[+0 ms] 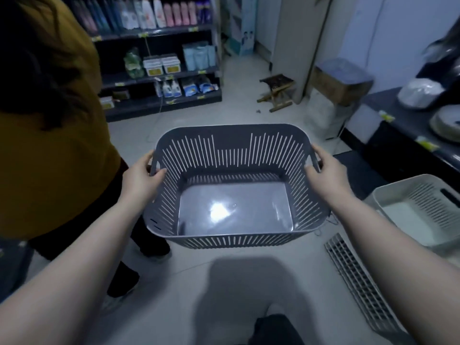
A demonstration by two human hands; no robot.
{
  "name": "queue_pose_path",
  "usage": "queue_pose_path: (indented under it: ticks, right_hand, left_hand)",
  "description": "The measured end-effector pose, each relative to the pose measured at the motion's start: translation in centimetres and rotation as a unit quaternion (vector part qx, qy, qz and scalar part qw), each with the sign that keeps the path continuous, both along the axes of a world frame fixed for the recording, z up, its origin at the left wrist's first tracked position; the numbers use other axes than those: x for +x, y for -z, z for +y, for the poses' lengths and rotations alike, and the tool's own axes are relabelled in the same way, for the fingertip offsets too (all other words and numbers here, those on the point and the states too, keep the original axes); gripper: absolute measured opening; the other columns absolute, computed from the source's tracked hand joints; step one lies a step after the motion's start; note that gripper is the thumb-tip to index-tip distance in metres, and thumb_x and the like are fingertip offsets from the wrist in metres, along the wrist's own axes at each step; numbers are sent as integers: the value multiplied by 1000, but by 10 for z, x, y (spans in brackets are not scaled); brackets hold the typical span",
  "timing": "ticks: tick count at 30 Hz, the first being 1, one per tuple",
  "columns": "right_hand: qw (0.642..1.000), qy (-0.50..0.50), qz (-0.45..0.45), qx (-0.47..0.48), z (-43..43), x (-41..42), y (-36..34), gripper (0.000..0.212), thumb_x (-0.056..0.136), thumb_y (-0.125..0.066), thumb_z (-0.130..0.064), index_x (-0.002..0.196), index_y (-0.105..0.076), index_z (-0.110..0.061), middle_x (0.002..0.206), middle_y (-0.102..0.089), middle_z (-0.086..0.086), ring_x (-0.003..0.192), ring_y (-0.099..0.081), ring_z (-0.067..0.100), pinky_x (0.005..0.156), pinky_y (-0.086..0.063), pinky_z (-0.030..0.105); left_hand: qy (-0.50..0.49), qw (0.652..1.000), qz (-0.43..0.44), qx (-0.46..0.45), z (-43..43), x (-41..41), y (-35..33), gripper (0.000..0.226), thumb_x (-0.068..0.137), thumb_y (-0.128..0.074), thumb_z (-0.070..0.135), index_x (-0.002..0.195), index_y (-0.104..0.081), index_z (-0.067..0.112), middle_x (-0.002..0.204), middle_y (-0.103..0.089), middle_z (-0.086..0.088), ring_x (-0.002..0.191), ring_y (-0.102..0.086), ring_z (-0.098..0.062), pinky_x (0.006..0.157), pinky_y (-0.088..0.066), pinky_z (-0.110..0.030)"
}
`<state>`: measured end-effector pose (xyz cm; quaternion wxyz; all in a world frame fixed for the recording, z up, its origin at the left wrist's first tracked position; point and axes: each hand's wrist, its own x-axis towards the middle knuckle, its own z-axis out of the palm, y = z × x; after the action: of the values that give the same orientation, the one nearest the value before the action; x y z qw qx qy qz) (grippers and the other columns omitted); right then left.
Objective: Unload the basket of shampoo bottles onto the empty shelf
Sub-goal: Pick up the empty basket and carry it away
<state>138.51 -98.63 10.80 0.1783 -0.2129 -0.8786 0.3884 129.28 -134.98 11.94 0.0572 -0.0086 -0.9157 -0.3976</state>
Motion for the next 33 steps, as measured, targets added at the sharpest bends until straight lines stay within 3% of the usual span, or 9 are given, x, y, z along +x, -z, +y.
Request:
queue_pose_path:
  ticks: [5,9,15,19,21,25,29,33]
  right_hand:
    - [999,39,0,-17,78,-38,-4,50,91,-56,-22,139,-47,-33,124,-62,-3,96,-52,5,82,-35,18]
    - [999,51,5,-17,140,-76,-9,52,91,-56,-22,140,-45,-33,128,-61,0,111,-58,19,85,-36,20]
    - [999,34,-6,-13,206,-134,-11,52,91,-56,-22,142,-44,-28,136,-56,0,121,-53,20,91,-34,22]
    - [999,34,-10,-20,229,-171,-7,54,91,-56,-22,143,-42,-30,137,-55,-1,121,-53,20,91,-34,22]
    - [999,36,-14,-27,237,-192,-2,54,91,-56,-22,143,-42,-30,136,-55,-1,120,-53,20,90,-35,22]
    - [999,41,-28,-12,254,-243,2,53,92,-56,-23,143,-42,-27,135,-56,1,117,-55,20,88,-35,22]
    - [998,59,-34,-14,271,-302,-1,53,93,-55,-23,144,-41,-30,138,-54,-1,122,-52,20,90,-35,23]
    - [996,85,-31,-12,286,-359,-5,53,94,-54,-22,144,-40,-32,135,-56,-1,109,-54,10,87,-36,23]
  left_hand:
    - [26,999,-11,23,80,-73,5,56,89,-64,22,142,-46,28,107,-69,-6,94,-66,-25,85,-54,-43]
    - [35,999,7,38,144,-122,9,53,88,-65,22,138,-49,32,83,-64,11,72,-63,-8,64,-47,-28]
    - [20,999,15,35,204,-174,13,55,89,-64,21,140,-48,32,80,-59,22,64,-56,7,52,-39,-14]
    - [18,999,9,28,227,-213,11,55,89,-64,22,141,-46,31,91,-64,5,69,-56,4,56,-42,-19]
    - [22,999,7,25,237,-237,12,54,89,-63,22,140,-47,32,92,-65,4,70,-58,3,56,-43,-19]
    - [46,998,-6,50,256,-297,17,49,90,-60,20,136,-52,33,89,-69,-1,74,-68,-18,65,-54,-32]
    - [69,996,-13,48,279,-368,17,49,91,-59,22,137,-51,35,91,-71,-2,71,-68,-21,62,-55,-35]
    - [82,995,-16,46,304,-445,14,49,92,-59,23,138,-48,37,91,-69,-1,68,-65,-16,55,-46,-27]
